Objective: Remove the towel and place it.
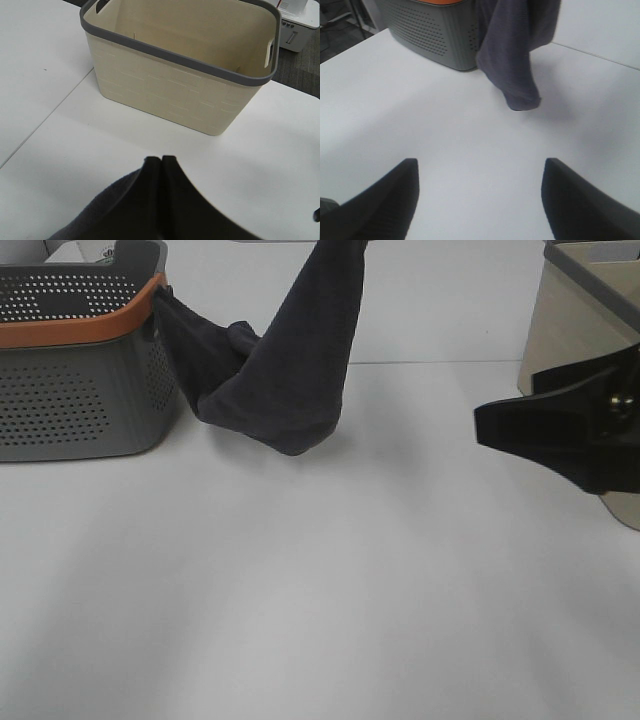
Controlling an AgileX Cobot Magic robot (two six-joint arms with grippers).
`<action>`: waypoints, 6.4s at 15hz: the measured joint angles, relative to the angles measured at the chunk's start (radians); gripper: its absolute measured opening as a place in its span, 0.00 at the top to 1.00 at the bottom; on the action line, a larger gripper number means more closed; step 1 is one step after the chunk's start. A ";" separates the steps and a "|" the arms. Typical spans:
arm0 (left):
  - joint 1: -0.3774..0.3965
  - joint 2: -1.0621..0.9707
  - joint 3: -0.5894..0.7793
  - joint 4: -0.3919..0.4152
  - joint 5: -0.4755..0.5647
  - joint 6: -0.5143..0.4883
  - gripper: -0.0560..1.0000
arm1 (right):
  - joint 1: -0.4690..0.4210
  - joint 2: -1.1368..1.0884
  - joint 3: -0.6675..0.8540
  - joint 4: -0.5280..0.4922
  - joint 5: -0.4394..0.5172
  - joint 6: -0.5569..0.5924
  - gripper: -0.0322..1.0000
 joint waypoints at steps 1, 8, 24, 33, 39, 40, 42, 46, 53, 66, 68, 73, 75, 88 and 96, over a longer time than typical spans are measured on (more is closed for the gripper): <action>0.000 -0.001 0.000 0.003 0.011 0.000 0.95 | 0.000 0.071 0.000 0.146 0.012 -0.166 0.31; 0.000 -0.050 -0.002 0.105 0.040 0.000 0.95 | 0.000 0.597 -0.074 0.592 0.155 -0.985 0.34; 0.000 -0.051 -0.002 0.102 0.043 0.000 0.95 | 0.068 1.236 -0.626 0.603 0.201 -0.798 0.34; 0.000 -0.053 -0.002 0.102 0.043 0.000 0.95 | 0.104 1.269 -0.686 0.554 0.161 -0.533 0.95; 0.004 -0.056 -0.002 0.156 -0.017 -0.097 0.95 | 0.104 1.083 -0.686 -0.033 0.169 -0.107 0.95; 0.004 -0.057 -0.002 0.156 -0.027 -0.116 0.95 | 0.104 1.021 -0.686 -0.137 0.170 -0.029 0.95; 0.004 -0.057 -0.002 0.156 -0.050 -0.150 0.95 | 0.102 0.896 -0.686 -0.355 0.167 0.122 0.95; 0.004 -0.057 -0.012 0.170 -0.147 -0.281 0.95 | 0.014 0.611 -0.686 -0.586 0.208 0.271 0.95; 0.007 -0.084 -0.012 0.575 -0.175 -0.639 0.95 | -0.010 0.511 -0.688 -0.940 0.352 0.273 0.95; 0.007 -0.090 0.308 0.993 -0.384 -1.261 0.95 | -0.009 0.590 -0.840 -1.141 -0.143 0.659 0.95; 0.008 -0.090 0.352 1.092 -0.452 -1.342 0.95 | -0.009 0.638 -0.840 -1.147 -0.214 0.816 0.95; 0.083 -0.025 0.357 1.090 -0.678 -1.359 0.95 | -0.021 0.807 -0.935 -1.144 -0.270 0.851 0.95; 0.136 0.008 0.359 1.090 -0.803 -1.336 0.95 | -0.056 0.915 -1.074 -1.100 -0.294 0.852 0.95; 0.060 -0.112 1.023 1.140 -1.147 -1.264 0.95 | -0.077 0.708 -0.383 -1.063 -0.576 0.851 0.95; 0.049 -0.146 1.238 1.141 -1.188 -1.199 0.95 | -0.072 0.660 -0.071 -1.170 -0.672 0.850 0.95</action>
